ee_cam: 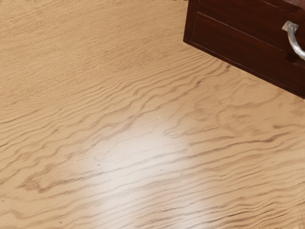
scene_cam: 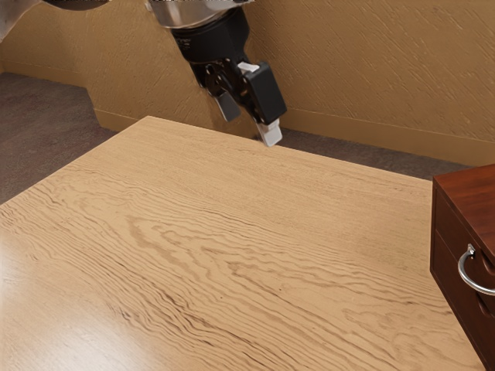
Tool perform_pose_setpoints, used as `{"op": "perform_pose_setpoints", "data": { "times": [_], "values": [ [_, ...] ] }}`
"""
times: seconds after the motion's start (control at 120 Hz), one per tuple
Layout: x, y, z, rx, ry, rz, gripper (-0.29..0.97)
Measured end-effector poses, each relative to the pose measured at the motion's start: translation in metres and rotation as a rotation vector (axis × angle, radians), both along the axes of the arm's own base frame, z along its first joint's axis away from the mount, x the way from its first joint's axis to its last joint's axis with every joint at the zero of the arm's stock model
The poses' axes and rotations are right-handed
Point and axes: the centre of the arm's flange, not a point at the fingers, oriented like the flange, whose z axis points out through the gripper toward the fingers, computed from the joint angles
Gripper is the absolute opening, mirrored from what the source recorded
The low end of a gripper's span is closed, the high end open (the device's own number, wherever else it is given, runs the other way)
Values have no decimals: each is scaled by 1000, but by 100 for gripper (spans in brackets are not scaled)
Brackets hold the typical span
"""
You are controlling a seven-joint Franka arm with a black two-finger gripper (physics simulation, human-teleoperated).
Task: Pull the drawer handle with one arm to open the drawer
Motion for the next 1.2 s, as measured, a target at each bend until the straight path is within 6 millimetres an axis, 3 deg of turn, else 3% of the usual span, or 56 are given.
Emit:
{"op": "perform_pose_setpoints", "data": {
  "times": [0.117, 0.333, 0.467, 0.633, 0.975, 1.2],
  "values": [
    [-4, -24, -4, -8, 7, -50, 66],
    [5, -73, -34, -20, 43, -130, 66],
    [-1, -98, -53, -13, 84, -106, 66],
    [1, -116, -80, -48, 120, 51, 66],
    [-27, -145, -94, -208, 96, 452, 66],
    [-11, -148, -136, -291, 95, 657, 66]
  ]
}}
